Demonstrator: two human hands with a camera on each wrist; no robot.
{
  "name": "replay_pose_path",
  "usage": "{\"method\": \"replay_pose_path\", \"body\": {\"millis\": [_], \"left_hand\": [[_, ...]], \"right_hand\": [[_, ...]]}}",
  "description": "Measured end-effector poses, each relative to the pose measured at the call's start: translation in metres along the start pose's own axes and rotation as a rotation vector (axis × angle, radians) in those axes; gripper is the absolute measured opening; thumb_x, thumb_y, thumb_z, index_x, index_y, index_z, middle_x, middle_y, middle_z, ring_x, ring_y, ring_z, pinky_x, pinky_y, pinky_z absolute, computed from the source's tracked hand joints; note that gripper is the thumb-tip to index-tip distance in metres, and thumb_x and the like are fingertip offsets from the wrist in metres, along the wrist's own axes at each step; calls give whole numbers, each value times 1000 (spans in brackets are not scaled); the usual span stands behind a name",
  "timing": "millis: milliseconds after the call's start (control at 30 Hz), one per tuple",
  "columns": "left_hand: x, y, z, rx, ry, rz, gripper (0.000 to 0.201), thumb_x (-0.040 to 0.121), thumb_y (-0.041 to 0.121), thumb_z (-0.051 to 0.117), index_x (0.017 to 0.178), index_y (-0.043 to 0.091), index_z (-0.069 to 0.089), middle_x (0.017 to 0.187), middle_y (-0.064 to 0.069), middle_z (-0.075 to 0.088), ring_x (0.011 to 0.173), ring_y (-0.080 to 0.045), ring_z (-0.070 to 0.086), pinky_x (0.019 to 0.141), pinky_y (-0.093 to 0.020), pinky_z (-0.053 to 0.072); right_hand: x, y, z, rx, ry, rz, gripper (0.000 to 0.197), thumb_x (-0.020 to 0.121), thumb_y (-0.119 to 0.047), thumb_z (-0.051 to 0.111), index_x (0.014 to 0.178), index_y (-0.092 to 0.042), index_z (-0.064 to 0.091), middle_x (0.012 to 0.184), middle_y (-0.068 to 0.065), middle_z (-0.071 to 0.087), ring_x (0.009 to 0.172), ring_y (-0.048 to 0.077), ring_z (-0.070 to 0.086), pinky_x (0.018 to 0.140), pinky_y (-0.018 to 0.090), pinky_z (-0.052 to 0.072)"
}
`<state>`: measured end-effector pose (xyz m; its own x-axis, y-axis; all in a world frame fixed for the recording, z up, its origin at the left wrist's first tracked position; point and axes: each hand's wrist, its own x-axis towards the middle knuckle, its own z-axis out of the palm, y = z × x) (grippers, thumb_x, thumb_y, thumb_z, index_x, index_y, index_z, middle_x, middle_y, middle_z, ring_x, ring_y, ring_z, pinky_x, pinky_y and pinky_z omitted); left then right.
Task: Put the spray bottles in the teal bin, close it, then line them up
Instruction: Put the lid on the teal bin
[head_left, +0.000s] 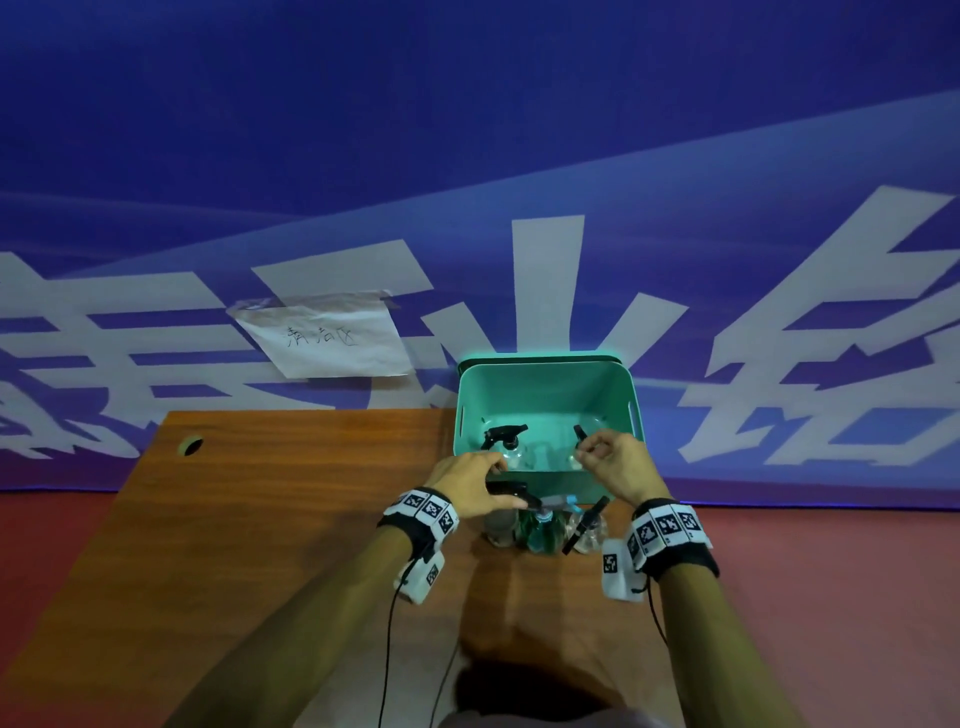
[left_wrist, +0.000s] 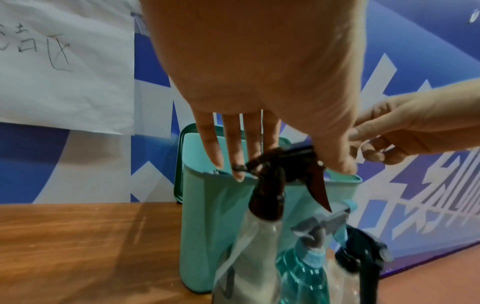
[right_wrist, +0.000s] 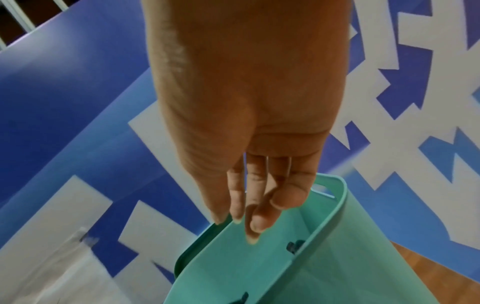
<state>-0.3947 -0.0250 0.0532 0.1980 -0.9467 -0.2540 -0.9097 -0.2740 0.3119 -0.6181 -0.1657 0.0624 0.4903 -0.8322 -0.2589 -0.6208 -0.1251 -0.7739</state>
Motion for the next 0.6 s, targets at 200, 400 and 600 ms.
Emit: {"method": "replay_pose_path", "body": {"millis": [200,400,600], "left_hand": [[33,-15,-47,-144,109,-97,54,89,74,41,110,29,60,106,11,66,90,-10,64,79,-36,57],[87,-40,-74,-273,113,-272,45,97,54,48,121,17,58,118,-2,68,99,-19,63,86,-33,50],[136,-49,-77,-299,40,-308,51,99,49,48,136,14,49,126,-6,64,110,-25,63,95,-38,51]], "right_hand": [[51,8,-37,23,58,159,26,91,-32,71,107,-14,63,97,9,72,71,18,69,69,33,56],[110,-24,-55,270,-20,201,47,99,-27,62,137,-6,47,120,16,62,73,22,67,58,33,57],[155,-45,-34,736,10,316,47,101,-15,57,140,6,41,137,23,53,86,31,69,71,36,61]]}}
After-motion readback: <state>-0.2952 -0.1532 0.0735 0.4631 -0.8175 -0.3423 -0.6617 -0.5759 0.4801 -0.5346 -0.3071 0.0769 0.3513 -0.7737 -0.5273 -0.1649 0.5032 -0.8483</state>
